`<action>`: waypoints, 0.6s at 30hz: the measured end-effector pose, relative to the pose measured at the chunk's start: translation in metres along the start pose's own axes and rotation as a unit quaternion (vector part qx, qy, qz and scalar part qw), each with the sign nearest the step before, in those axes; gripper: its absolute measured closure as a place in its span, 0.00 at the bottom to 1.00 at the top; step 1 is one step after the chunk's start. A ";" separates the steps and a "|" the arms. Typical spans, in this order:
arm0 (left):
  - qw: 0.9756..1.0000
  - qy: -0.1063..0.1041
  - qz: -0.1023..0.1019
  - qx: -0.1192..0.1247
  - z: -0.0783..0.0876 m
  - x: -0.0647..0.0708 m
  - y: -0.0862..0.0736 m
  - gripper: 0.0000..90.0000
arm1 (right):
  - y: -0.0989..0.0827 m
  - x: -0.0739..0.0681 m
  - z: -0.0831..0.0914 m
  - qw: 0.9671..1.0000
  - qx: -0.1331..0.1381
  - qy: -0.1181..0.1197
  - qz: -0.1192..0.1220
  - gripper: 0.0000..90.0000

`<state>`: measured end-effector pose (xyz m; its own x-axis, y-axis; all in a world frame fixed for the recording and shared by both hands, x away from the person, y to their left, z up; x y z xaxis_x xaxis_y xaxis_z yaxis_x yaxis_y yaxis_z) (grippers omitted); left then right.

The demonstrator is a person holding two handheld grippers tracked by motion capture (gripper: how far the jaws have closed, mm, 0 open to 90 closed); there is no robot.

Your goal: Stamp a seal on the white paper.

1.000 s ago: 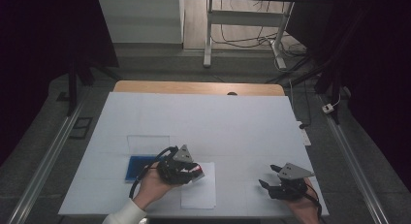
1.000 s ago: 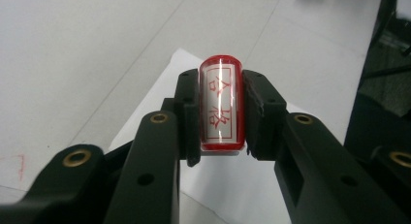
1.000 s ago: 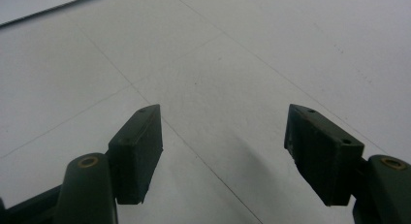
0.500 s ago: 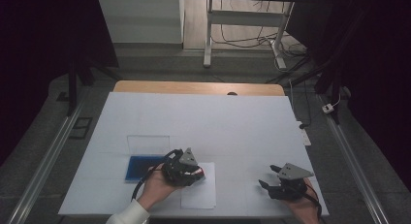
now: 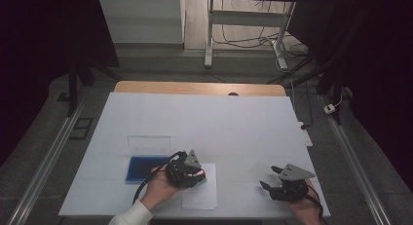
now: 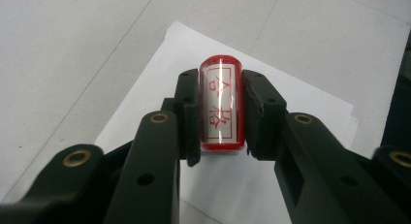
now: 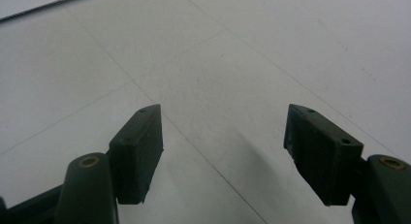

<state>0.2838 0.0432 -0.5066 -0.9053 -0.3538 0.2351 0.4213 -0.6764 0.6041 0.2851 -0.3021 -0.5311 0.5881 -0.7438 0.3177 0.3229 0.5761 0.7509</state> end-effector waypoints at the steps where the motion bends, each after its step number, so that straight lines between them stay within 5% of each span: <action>1: 1.000 0.000 0.000 0.000 0.000 0.000 0.000 0.78 | 0.000 0.000 0.000 1.000 0.000 0.000 0.000 0.33; 18: 1.000 0.000 -0.005 -0.014 -0.005 0.000 0.000 0.78 | 0.000 0.000 0.001 1.000 0.002 0.002 -0.002 0.33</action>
<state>0.2840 0.0399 -0.5098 -0.9098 -0.3463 0.2288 0.4128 -0.6982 0.5849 0.2848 -0.3025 -0.5307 0.5897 -0.7447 0.3125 0.3221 0.5717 0.7546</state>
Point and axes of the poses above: each handheld gripper's, and its own axes: z roughly backward along the jaws, y roughly out of its top, x roughly to its right, the point moved 2 cm from there along -z, roughly forward along the jaws, and after that the axes turned 14 degrees about -y, right-handed, at the moved point
